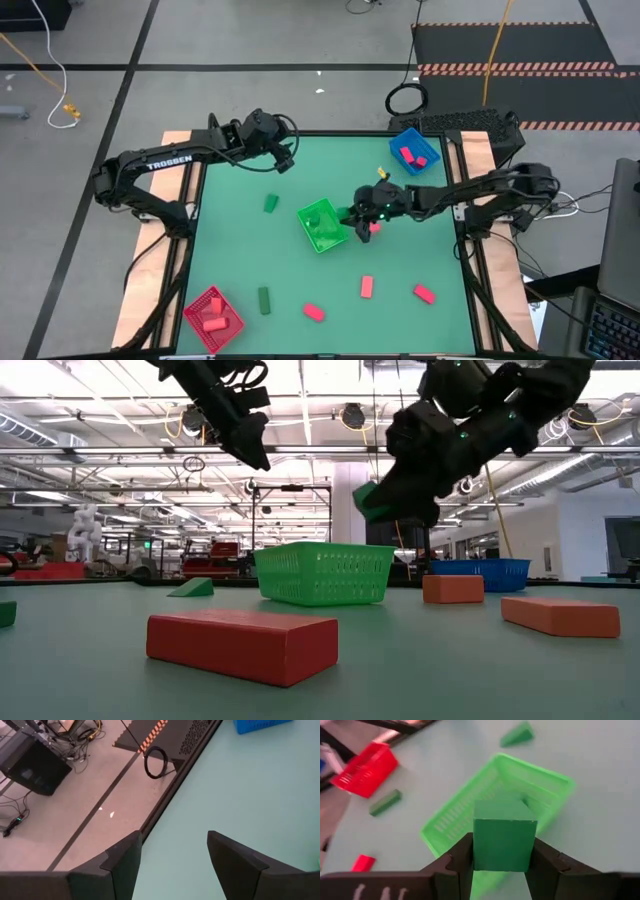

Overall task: Sort & place blocks by color
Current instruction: Put the green block into the green bin, then put the pink block into the red bin

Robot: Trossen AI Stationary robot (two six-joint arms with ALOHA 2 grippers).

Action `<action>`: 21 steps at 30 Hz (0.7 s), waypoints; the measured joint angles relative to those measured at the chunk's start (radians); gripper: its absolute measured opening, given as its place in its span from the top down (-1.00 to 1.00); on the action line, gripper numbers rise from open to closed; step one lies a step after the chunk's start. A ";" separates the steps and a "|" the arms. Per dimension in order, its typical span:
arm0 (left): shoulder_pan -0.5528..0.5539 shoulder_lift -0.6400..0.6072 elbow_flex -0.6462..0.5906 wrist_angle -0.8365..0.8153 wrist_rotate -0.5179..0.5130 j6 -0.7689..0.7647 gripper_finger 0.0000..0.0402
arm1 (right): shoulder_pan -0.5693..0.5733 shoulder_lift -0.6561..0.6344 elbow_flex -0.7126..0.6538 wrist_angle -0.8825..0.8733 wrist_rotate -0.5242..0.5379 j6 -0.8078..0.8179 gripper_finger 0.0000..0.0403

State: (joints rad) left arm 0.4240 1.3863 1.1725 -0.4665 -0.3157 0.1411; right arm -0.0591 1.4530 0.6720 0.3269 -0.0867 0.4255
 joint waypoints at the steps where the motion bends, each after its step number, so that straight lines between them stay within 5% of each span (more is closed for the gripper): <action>1: 0.000 0.000 0.000 0.000 0.000 0.000 -0.14 | 0.005 0.018 0.000 0.042 -0.005 0.000 0.38; 11: 0.000 0.000 0.000 0.017 0.000 0.000 -0.14 | 0.042 0.152 0.057 0.128 -0.022 -0.071 0.32; 21: 0.000 0.000 -0.001 0.016 0.000 -0.005 -0.14 | 0.027 0.141 0.059 0.145 0.010 -0.124 -0.23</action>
State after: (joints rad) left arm 0.4240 1.3865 1.1713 -0.4508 -0.3153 0.1364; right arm -0.0321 1.5939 0.7311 0.4722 -0.0771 0.3015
